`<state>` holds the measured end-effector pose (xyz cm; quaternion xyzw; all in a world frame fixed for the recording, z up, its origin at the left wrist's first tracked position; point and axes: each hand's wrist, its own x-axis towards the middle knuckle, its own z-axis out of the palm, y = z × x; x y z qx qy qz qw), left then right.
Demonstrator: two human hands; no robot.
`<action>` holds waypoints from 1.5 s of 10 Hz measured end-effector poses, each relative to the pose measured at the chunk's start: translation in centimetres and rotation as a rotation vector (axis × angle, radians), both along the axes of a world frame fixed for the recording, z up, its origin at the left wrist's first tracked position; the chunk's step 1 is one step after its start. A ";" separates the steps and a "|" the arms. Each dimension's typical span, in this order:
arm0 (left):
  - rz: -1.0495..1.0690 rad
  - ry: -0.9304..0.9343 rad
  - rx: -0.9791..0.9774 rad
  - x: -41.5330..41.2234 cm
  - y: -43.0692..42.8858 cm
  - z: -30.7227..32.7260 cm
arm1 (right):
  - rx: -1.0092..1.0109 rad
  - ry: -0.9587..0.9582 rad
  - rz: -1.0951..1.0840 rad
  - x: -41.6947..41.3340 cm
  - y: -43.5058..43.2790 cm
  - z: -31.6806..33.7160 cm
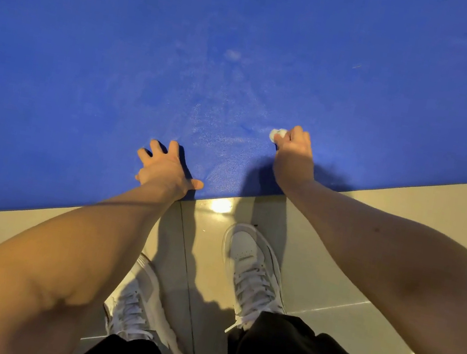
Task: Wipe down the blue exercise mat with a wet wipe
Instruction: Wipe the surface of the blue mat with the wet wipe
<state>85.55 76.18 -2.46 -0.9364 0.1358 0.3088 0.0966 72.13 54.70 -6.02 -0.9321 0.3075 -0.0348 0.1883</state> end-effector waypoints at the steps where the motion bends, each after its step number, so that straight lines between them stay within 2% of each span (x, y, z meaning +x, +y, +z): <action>1: 0.001 -0.007 -0.002 0.0 -0.1 0.0 | 0.067 0.032 -0.091 0.2 -0.2 0.0; 2: 0.007 -0.004 -0.001 0.1 -0.2 -0.1 | 0.117 -0.024 -0.123 1.5 2.4 0.2; 3: 0.012 0.006 0.003 0.1 -0.2 -0.1 | 0.140 -0.031 -0.021 2.9 4.7 0.4; 4: -0.026 0.014 0.054 0.4 -0.9 0.6 | 0.187 0.014 0.279 4.6 8.4 0.9; 5: -0.046 -0.008 0.067 1.7 -2.4 1.2 | 0.149 0.031 0.393 4.6 9.6 1.3; 6: -0.050 -0.056 0.005 4.2 -3.7 1.2 | 0.074 -0.001 0.319 4.1 6.1 1.0; 7: -0.036 -0.022 -0.020 4.8 -3.5 0.6 | -0.080 0.075 0.088 3.4 1.7 0.7; 8: -0.045 -0.029 -0.019 4.5 -2.8 -0.1 | -0.009 0.125 -0.096 2.3 -2.6 1.5; 9: -0.077 -0.055 -0.013 4.7 -2.6 -0.1 | 0.068 0.150 -0.045 2.9 -1.1 1.2; 10: -0.082 -0.056 0.010 5.0 -2.7 -0.2 | 0.071 0.084 0.026 5.2 0.7 1.5; 12: -0.081 -0.048 0.030 5.1 -2.9 -0.2 | 0.138 0.042 0.318 8.4 8.4 0.6; 13: -0.079 -0.052 0.038 5.0 -3.0 -0.2 | 0.215 0.003 0.380 8.2 8.0 0.1; 14: -0.078 -0.041 0.050 5.0 -3.2 0.0 | 0.296 -0.040 0.220 7.6 4.2 0.1; 15: -0.080 -0.045 0.057 5.0 -3.1 0.0 | 0.195 -0.040 0.084 7.3 0.5 0.0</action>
